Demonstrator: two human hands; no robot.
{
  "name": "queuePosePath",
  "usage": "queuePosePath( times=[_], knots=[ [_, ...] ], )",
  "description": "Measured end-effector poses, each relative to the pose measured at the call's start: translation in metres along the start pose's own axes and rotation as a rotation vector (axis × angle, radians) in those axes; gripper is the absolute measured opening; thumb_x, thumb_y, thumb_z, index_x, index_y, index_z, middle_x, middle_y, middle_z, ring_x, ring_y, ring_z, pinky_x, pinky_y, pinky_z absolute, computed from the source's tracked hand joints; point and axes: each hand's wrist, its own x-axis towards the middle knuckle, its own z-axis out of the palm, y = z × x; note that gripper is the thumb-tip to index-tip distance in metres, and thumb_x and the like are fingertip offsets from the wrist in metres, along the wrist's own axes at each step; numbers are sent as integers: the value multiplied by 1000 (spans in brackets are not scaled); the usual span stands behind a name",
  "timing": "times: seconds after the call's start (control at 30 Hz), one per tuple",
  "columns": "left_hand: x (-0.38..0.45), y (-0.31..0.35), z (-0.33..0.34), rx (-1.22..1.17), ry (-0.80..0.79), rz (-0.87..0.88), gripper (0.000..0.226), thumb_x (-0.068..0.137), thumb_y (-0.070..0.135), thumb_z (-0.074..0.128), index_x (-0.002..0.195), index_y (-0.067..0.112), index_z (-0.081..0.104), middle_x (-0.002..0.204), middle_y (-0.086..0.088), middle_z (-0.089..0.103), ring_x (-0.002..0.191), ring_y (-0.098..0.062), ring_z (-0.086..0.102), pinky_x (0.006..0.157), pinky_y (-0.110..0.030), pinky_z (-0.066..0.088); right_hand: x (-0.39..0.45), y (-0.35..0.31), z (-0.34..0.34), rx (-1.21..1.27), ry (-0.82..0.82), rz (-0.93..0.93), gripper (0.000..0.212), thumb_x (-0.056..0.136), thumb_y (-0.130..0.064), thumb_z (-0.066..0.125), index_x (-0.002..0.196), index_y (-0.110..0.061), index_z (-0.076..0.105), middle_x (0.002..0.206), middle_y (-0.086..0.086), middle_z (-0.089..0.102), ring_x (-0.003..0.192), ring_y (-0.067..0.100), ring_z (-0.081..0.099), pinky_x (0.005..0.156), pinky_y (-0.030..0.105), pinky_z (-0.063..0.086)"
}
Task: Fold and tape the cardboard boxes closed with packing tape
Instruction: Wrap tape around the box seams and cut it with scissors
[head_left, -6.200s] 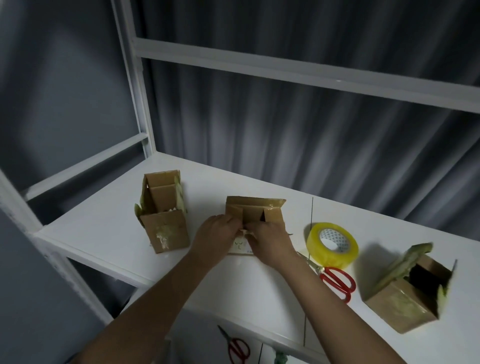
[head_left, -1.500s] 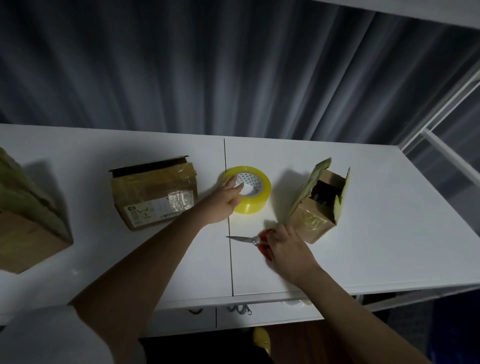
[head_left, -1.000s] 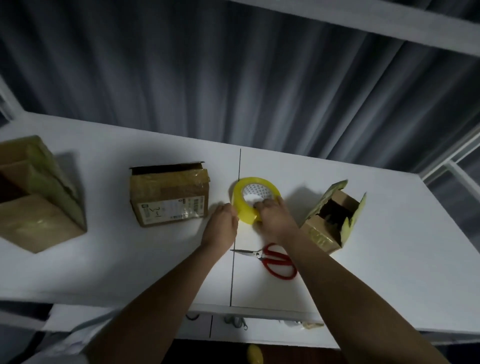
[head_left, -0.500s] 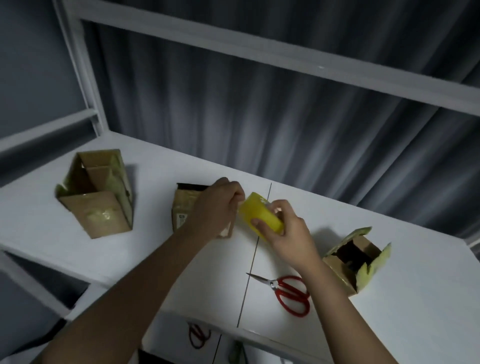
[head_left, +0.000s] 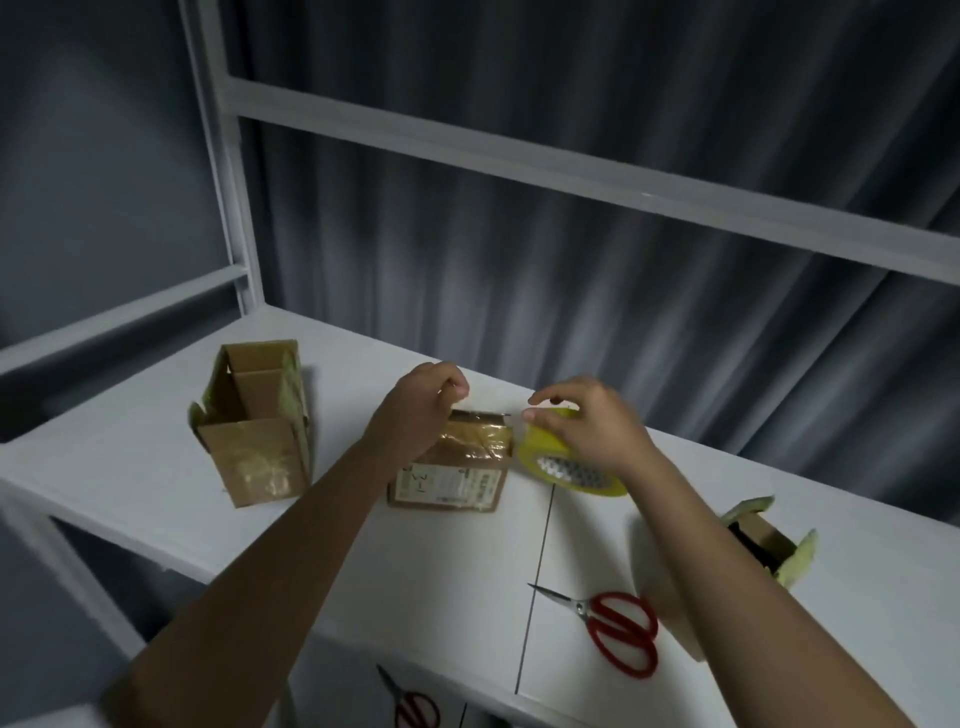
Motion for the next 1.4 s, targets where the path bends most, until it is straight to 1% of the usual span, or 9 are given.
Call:
queuePosePath(
  times=[0.13,0.3,0.43,0.6,0.83,0.97,1.2,1.3,1.4],
  knots=[
    [6,-14,-8,-110,1,-106,21,95,12,44,103,14,64,90,5,61,79,-7,55,70,-5,37,25,-27,-16,-217,-67,-86,24,84,-56,61,92,-35,71,93,-17,56,90,11,52,69,27,40],
    [8,-38,-16,-24,-9,-178,35,97,22,47,131,23,54,126,3,61,114,-16,56,99,-26,39,53,-49,-13,-197,-170,-77,18,78,-52,68,82,-35,71,90,-17,65,89,11,58,71,28,46],
    [0,-64,-32,-70,5,-250,58,94,18,54,146,24,29,138,3,50,114,-20,54,97,-35,45,63,-52,-16,-223,-210,-56,11,76,-43,71,77,-33,73,81,-18,66,82,7,59,67,26,47],
    [-10,-84,-23,-175,-230,-244,50,93,13,56,140,20,41,145,1,40,133,-19,38,108,-31,34,70,-53,-24,-214,-246,-41,9,76,-42,70,78,-33,74,81,-18,68,80,6,60,74,32,55],
    [-9,-94,-2,-196,-164,-132,19,85,14,68,103,17,66,110,4,63,108,-18,59,92,-22,44,81,-68,-27,-94,-303,-57,11,74,-46,73,76,-35,74,79,-16,69,79,9,66,74,38,59],
    [-7,-101,-2,-181,-104,-163,39,74,43,72,101,15,69,102,1,68,98,-17,61,84,-26,44,90,-78,-12,-56,-349,-44,9,76,-39,74,77,-30,76,76,-15,70,78,8,66,76,37,59],
    [-15,-99,-10,-595,-394,-301,48,77,10,76,119,20,55,119,9,57,112,-2,54,88,-18,48,98,-83,24,-140,-372,-19,11,75,-39,71,79,-30,76,80,-16,70,77,8,63,76,34,58],
    [-16,-88,-15,-764,-272,-412,8,89,21,62,97,23,58,97,8,62,87,4,60,77,-15,47,103,-89,32,-245,-389,-44,13,74,-42,71,80,-32,76,85,-15,69,79,9,62,74,30,55],
    [-13,-90,-14,-727,-71,-580,16,94,30,53,90,14,56,86,-5,59,76,-13,56,70,-24,48,106,-92,38,-297,-393,-49,15,74,-45,72,82,-33,75,88,-15,68,82,10,60,64,23,46]
  ],
)
